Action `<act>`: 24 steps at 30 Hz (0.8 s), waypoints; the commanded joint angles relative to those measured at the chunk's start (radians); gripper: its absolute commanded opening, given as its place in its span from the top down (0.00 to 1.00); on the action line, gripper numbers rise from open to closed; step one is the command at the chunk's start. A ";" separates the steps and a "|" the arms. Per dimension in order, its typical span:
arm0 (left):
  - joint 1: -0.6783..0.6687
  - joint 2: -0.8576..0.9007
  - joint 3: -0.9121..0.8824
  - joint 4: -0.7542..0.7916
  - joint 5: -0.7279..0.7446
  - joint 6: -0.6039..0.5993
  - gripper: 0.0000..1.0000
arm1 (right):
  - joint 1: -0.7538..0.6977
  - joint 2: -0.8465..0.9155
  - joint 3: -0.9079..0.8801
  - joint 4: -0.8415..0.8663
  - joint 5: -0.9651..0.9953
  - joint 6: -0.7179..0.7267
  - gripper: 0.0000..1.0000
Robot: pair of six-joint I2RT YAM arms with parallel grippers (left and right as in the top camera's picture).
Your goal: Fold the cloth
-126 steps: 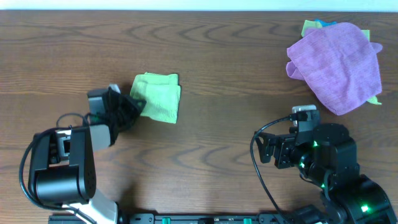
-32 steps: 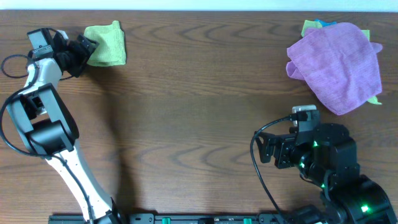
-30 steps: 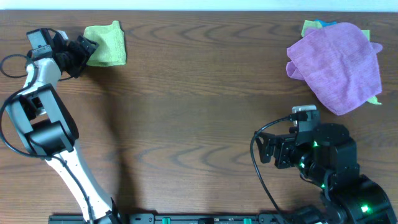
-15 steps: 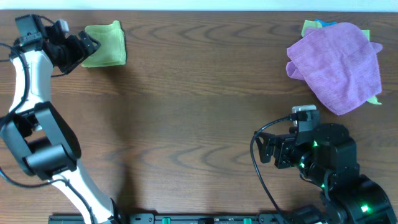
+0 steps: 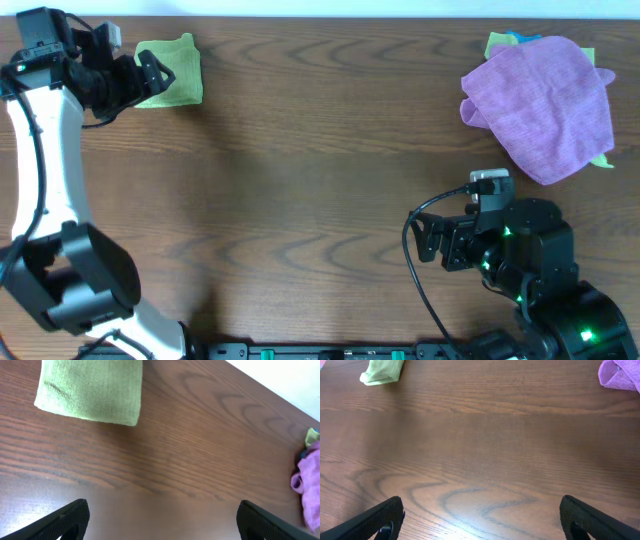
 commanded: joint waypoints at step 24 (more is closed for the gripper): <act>-0.032 -0.467 0.013 -0.352 -0.006 0.163 0.05 | -0.008 -0.002 -0.006 0.000 -0.001 0.014 0.01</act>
